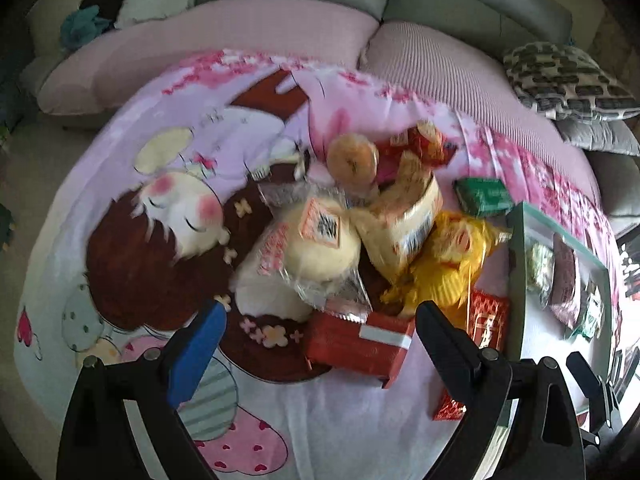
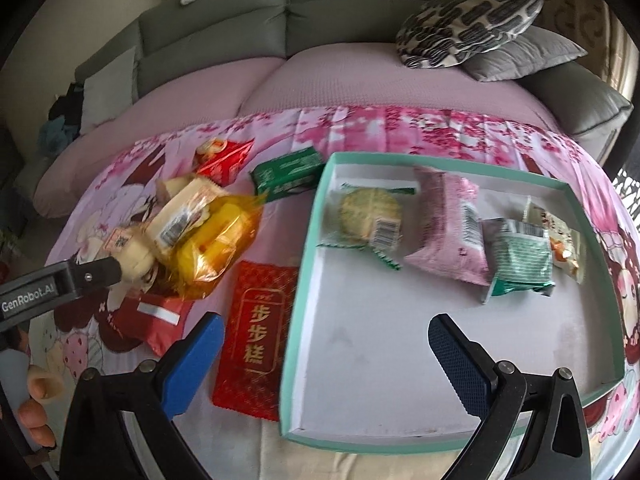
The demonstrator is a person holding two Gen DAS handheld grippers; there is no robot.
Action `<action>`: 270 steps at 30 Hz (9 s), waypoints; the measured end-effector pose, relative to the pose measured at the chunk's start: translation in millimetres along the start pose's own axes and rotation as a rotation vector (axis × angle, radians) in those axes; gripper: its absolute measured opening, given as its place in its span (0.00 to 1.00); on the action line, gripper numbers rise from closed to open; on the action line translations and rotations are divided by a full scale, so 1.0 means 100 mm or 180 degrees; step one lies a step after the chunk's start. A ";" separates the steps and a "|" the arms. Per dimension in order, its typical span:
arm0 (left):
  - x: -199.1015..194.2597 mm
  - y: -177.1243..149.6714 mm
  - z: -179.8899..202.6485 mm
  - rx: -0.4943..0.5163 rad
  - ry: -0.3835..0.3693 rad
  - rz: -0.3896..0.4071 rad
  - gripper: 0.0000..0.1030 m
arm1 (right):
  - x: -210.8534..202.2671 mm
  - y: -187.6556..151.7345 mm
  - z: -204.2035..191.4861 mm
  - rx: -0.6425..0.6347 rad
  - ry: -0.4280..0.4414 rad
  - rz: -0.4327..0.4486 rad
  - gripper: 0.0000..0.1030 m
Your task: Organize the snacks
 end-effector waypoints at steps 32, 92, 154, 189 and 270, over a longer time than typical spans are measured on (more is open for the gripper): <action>-0.01 -0.09 0.11 -0.0008 -0.0196 -0.0199 0.60 | -0.13 -0.02 -0.12 -0.0014 0.0156 0.0134 0.91; -0.07 0.03 -0.22 -0.0530 -0.0514 -0.0235 0.57 | 0.40 -0.12 -0.61 -0.0351 -0.0155 -0.0269 0.61; -0.73 -0.02 0.25 -0.0046 -0.0548 0.0623 0.56 | -0.45 0.10 0.31 0.0580 0.0224 0.0464 0.47; -0.08 0.04 2.04 0.0957 -0.0774 0.0271 0.56 | -0.25 -0.08 2.17 0.1516 -0.0582 0.0704 0.47; -0.09 -0.07 1.72 0.0967 -0.0228 0.0229 0.87 | -0.27 -0.13 1.81 0.1132 -0.0532 0.0247 0.95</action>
Point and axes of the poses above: each gripper's, at about its wrist camera, not at the fingertips, and x roughly the way its jaws point, z to its right, y to its top, the point moved 1 cm from there along x, roughly the way its jaws point, and after that the axes turned 7 degrees about -x, right-handed, at the moved point
